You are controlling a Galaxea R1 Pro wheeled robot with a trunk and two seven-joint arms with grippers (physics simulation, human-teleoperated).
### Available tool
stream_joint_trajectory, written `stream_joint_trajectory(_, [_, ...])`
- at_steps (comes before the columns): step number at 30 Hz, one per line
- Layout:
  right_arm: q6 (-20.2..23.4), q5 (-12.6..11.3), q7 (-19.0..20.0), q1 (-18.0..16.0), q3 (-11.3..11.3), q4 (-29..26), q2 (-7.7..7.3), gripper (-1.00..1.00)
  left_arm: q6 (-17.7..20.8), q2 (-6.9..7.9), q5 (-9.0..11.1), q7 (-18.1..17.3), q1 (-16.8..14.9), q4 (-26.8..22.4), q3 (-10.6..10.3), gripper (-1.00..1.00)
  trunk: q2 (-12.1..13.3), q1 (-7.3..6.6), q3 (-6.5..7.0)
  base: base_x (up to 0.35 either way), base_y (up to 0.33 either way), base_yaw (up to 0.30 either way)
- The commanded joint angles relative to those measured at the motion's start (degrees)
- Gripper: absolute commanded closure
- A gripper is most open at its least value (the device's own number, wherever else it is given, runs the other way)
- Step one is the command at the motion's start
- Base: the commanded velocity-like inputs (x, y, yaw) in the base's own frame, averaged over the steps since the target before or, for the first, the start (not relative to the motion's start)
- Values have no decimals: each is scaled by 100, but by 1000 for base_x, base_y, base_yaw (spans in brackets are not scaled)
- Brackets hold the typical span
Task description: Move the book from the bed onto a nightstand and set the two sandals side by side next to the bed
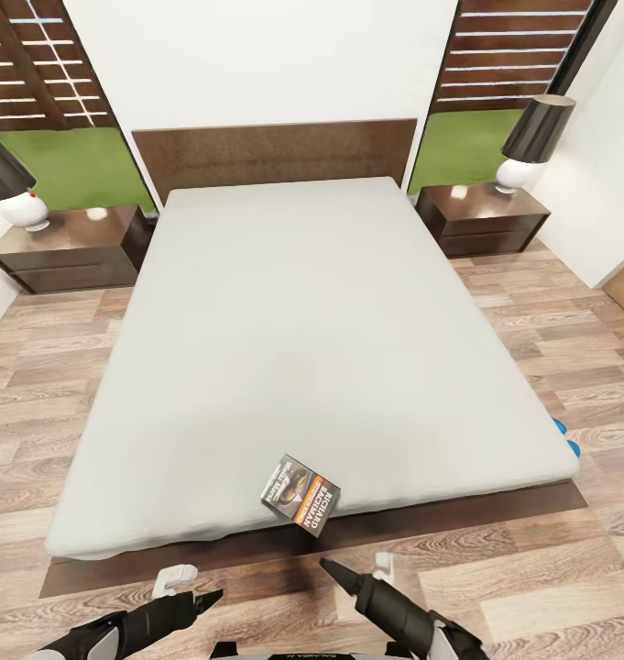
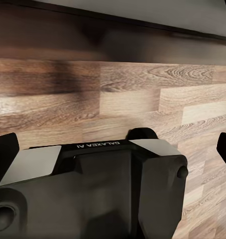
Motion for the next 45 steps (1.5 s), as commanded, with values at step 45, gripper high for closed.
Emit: stream_joint_trajectory(45, [59,-1380,-156,-6,-17,35,22,-100,7,-150,-67,11,-2,0,48,-100,-206,111,-94,0,0,0])
